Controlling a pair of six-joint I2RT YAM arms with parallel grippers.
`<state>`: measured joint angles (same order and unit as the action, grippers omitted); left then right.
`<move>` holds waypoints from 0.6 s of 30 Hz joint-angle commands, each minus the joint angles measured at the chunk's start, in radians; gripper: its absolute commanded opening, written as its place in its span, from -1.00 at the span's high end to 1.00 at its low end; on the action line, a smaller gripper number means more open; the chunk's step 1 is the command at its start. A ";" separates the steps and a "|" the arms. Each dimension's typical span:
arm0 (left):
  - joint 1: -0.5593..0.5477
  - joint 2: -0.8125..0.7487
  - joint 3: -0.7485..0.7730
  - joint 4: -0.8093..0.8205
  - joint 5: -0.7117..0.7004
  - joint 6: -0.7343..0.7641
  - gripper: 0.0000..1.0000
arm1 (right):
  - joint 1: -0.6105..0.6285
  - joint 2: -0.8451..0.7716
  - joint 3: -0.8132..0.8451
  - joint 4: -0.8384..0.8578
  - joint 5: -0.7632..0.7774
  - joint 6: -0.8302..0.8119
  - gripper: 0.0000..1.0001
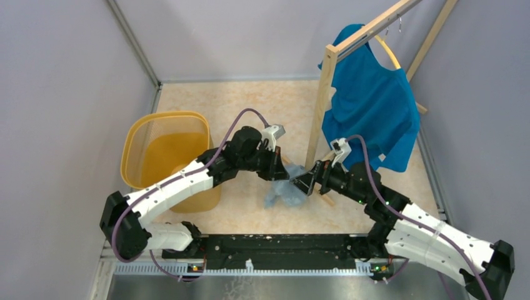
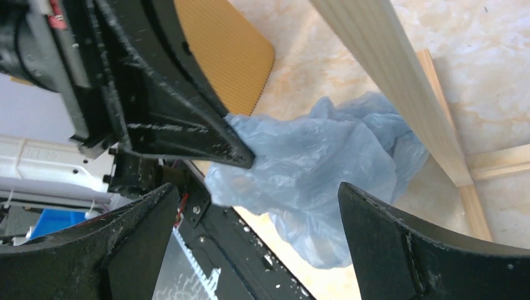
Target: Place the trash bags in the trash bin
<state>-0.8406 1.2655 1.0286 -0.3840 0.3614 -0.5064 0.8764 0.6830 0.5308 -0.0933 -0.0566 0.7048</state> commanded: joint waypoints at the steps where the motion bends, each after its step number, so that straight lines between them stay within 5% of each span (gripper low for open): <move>1: -0.005 -0.036 -0.063 0.171 0.117 -0.096 1.00 | 0.009 0.012 -0.074 0.136 0.050 0.056 -0.96; 9: -0.006 0.036 -0.056 0.221 0.163 -0.133 1.00 | 0.009 0.025 -0.159 0.217 0.042 0.106 -0.81; 14: -0.022 0.068 -0.075 0.279 0.183 -0.149 0.67 | 0.010 -0.008 -0.211 0.231 0.053 0.113 -0.83; 18: -0.028 0.075 -0.063 0.250 0.184 -0.116 0.17 | 0.010 -0.022 -0.216 0.168 0.143 0.126 -0.81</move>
<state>-0.8539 1.3392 0.9581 -0.1707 0.5034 -0.6315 0.8791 0.6842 0.3164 0.0658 -0.0162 0.8089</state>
